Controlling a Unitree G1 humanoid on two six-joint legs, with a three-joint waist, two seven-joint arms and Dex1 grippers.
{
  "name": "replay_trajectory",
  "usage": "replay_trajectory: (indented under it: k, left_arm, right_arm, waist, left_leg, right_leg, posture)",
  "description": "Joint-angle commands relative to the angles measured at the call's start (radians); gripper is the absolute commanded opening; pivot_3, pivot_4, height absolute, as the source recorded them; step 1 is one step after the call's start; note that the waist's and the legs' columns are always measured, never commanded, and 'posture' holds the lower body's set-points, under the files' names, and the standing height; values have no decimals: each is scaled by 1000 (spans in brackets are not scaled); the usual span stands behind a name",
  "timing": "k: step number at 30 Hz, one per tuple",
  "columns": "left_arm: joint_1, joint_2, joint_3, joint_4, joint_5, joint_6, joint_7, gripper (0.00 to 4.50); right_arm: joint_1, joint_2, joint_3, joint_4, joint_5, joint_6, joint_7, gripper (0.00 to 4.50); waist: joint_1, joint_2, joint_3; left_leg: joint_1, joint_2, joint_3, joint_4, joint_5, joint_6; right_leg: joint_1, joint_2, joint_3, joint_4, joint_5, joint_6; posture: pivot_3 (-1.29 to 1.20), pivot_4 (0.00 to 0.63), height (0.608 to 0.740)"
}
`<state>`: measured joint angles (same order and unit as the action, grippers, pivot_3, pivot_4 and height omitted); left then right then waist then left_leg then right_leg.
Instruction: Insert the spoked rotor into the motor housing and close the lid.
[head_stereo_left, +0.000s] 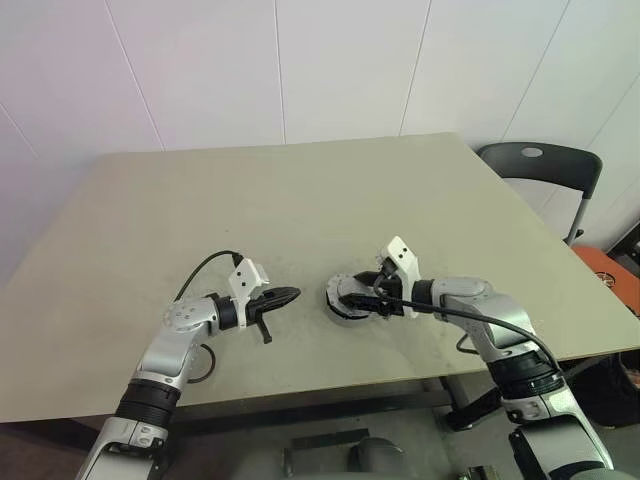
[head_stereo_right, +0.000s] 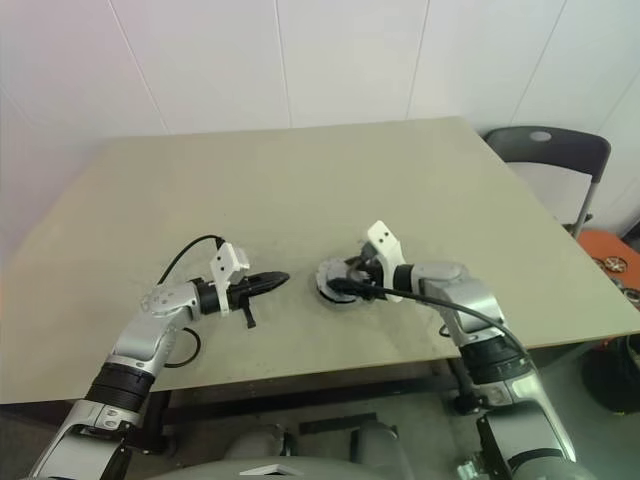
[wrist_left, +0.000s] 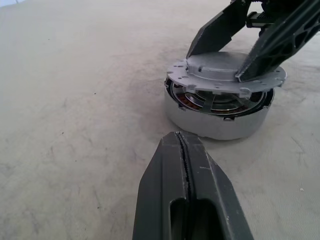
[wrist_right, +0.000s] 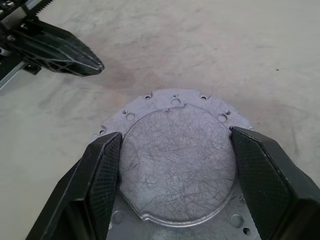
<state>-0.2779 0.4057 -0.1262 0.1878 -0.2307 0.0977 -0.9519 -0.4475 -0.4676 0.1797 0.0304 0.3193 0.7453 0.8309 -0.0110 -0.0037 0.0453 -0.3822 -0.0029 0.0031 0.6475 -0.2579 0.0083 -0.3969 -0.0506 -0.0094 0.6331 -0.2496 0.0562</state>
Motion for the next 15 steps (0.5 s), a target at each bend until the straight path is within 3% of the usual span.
replay_trajectory:
  k: [1, 9, 15]
  left_arm:
    - [-9, 4, 8, -7, 3, -18, 4, 0]
    - [-6, 6, 5, 1, 13, -23, 5, 0]
    - [-8, 4, -1, 9, 21, -28, 5, 0]
  right_arm:
    - [-4, -18, 38, 5, -63, -62, -11, 3045]
    - [20, -26, 80, 1, -106, -90, -2, 3045]
    - [4, -30, 32, -28, -19, -13, 66, 3045]
  waist:
    - [1, 0, 0]
    - [0, 0, 0]
    - [2, 0, 0]
  left_leg:
    - [0, 0, 0, 0, 0, 0]
    - [2, 0, 0, 0, 0, 0]
    - [2, 0, 0, 0, 0, 0]
  right_leg:
    - [0, 0, 0, 0, 0, 0]
    - [2, 0, 0, 0, 0, 0]
    - [2, 0, 0, -1, 0, 0]
  posture:
    - [0, 0, 740]
    - [0, 0, 740]
    - [0, 0, 740]
